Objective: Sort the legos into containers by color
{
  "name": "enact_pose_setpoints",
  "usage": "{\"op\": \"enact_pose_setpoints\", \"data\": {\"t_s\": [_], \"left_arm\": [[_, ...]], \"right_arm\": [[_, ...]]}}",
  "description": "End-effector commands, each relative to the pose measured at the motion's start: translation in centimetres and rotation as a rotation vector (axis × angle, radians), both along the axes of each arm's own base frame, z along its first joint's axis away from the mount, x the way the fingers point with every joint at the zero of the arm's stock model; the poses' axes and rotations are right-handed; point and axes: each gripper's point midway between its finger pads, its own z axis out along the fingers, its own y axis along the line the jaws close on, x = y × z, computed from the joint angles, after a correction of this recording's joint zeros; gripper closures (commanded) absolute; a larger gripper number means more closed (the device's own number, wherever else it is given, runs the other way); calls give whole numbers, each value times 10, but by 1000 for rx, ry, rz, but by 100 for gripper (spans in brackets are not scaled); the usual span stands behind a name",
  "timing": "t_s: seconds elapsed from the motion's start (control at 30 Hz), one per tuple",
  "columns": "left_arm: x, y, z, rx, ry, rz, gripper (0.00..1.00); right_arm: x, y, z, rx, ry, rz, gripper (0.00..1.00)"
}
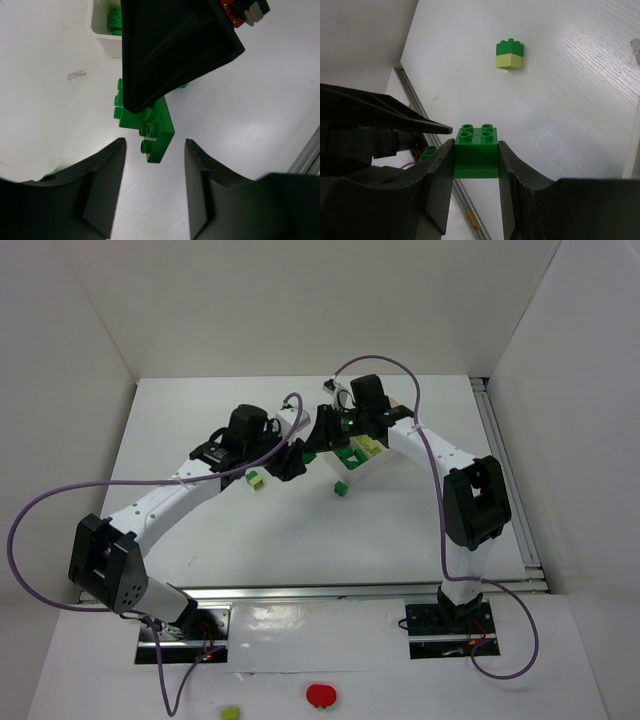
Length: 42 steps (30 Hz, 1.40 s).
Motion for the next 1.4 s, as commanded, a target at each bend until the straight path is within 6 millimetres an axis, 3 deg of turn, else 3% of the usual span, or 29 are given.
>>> {"op": "enact_pose_setpoints", "data": {"t_s": [0.0,0.13,0.37,0.43,0.5,0.6,0.73,0.93,1.0,1.03,1.1,1.23,1.37], "left_arm": [[17,-11,24,-3,-95,14,44],[20,-10,32,-5,-128,45,49],[23,-7,38,-16,-140,80,49],[20,-9,37,-20,-127,62,54],[18,-11,39,-26,-124,51,68],[17,-14,41,-25,-113,26,99],[9,-20,39,-28,-101,-14,100],[1,-17,33,-11,-76,-27,100],[-3,-14,31,-4,-65,-27,100],[-6,-13,23,7,-45,-28,100],[-9,-9,27,-15,-36,-13,100],[-1,-2,23,-68,30,35,100],[12,-23,29,-135,127,41,100]], "right_arm": [[3,7,18,30,-44,29,74],[3,7,20,30,-44,29,74],[1,8,16,9,-41,27,74],[1,8,16,9,-41,27,74],[4,6,15,-2,-46,11,74],[9,4,8,-31,-20,-30,74],[27,-9,-4,-66,39,-142,74],[53,-26,8,-37,19,-286,76],[66,-37,19,-79,-46,-361,76],[69,-45,14,-123,-48,-400,76],[83,-70,17,-232,-123,-544,76],[87,-106,-14,-420,-130,-654,76],[84,-120,-37,-522,-109,-670,76]]}}
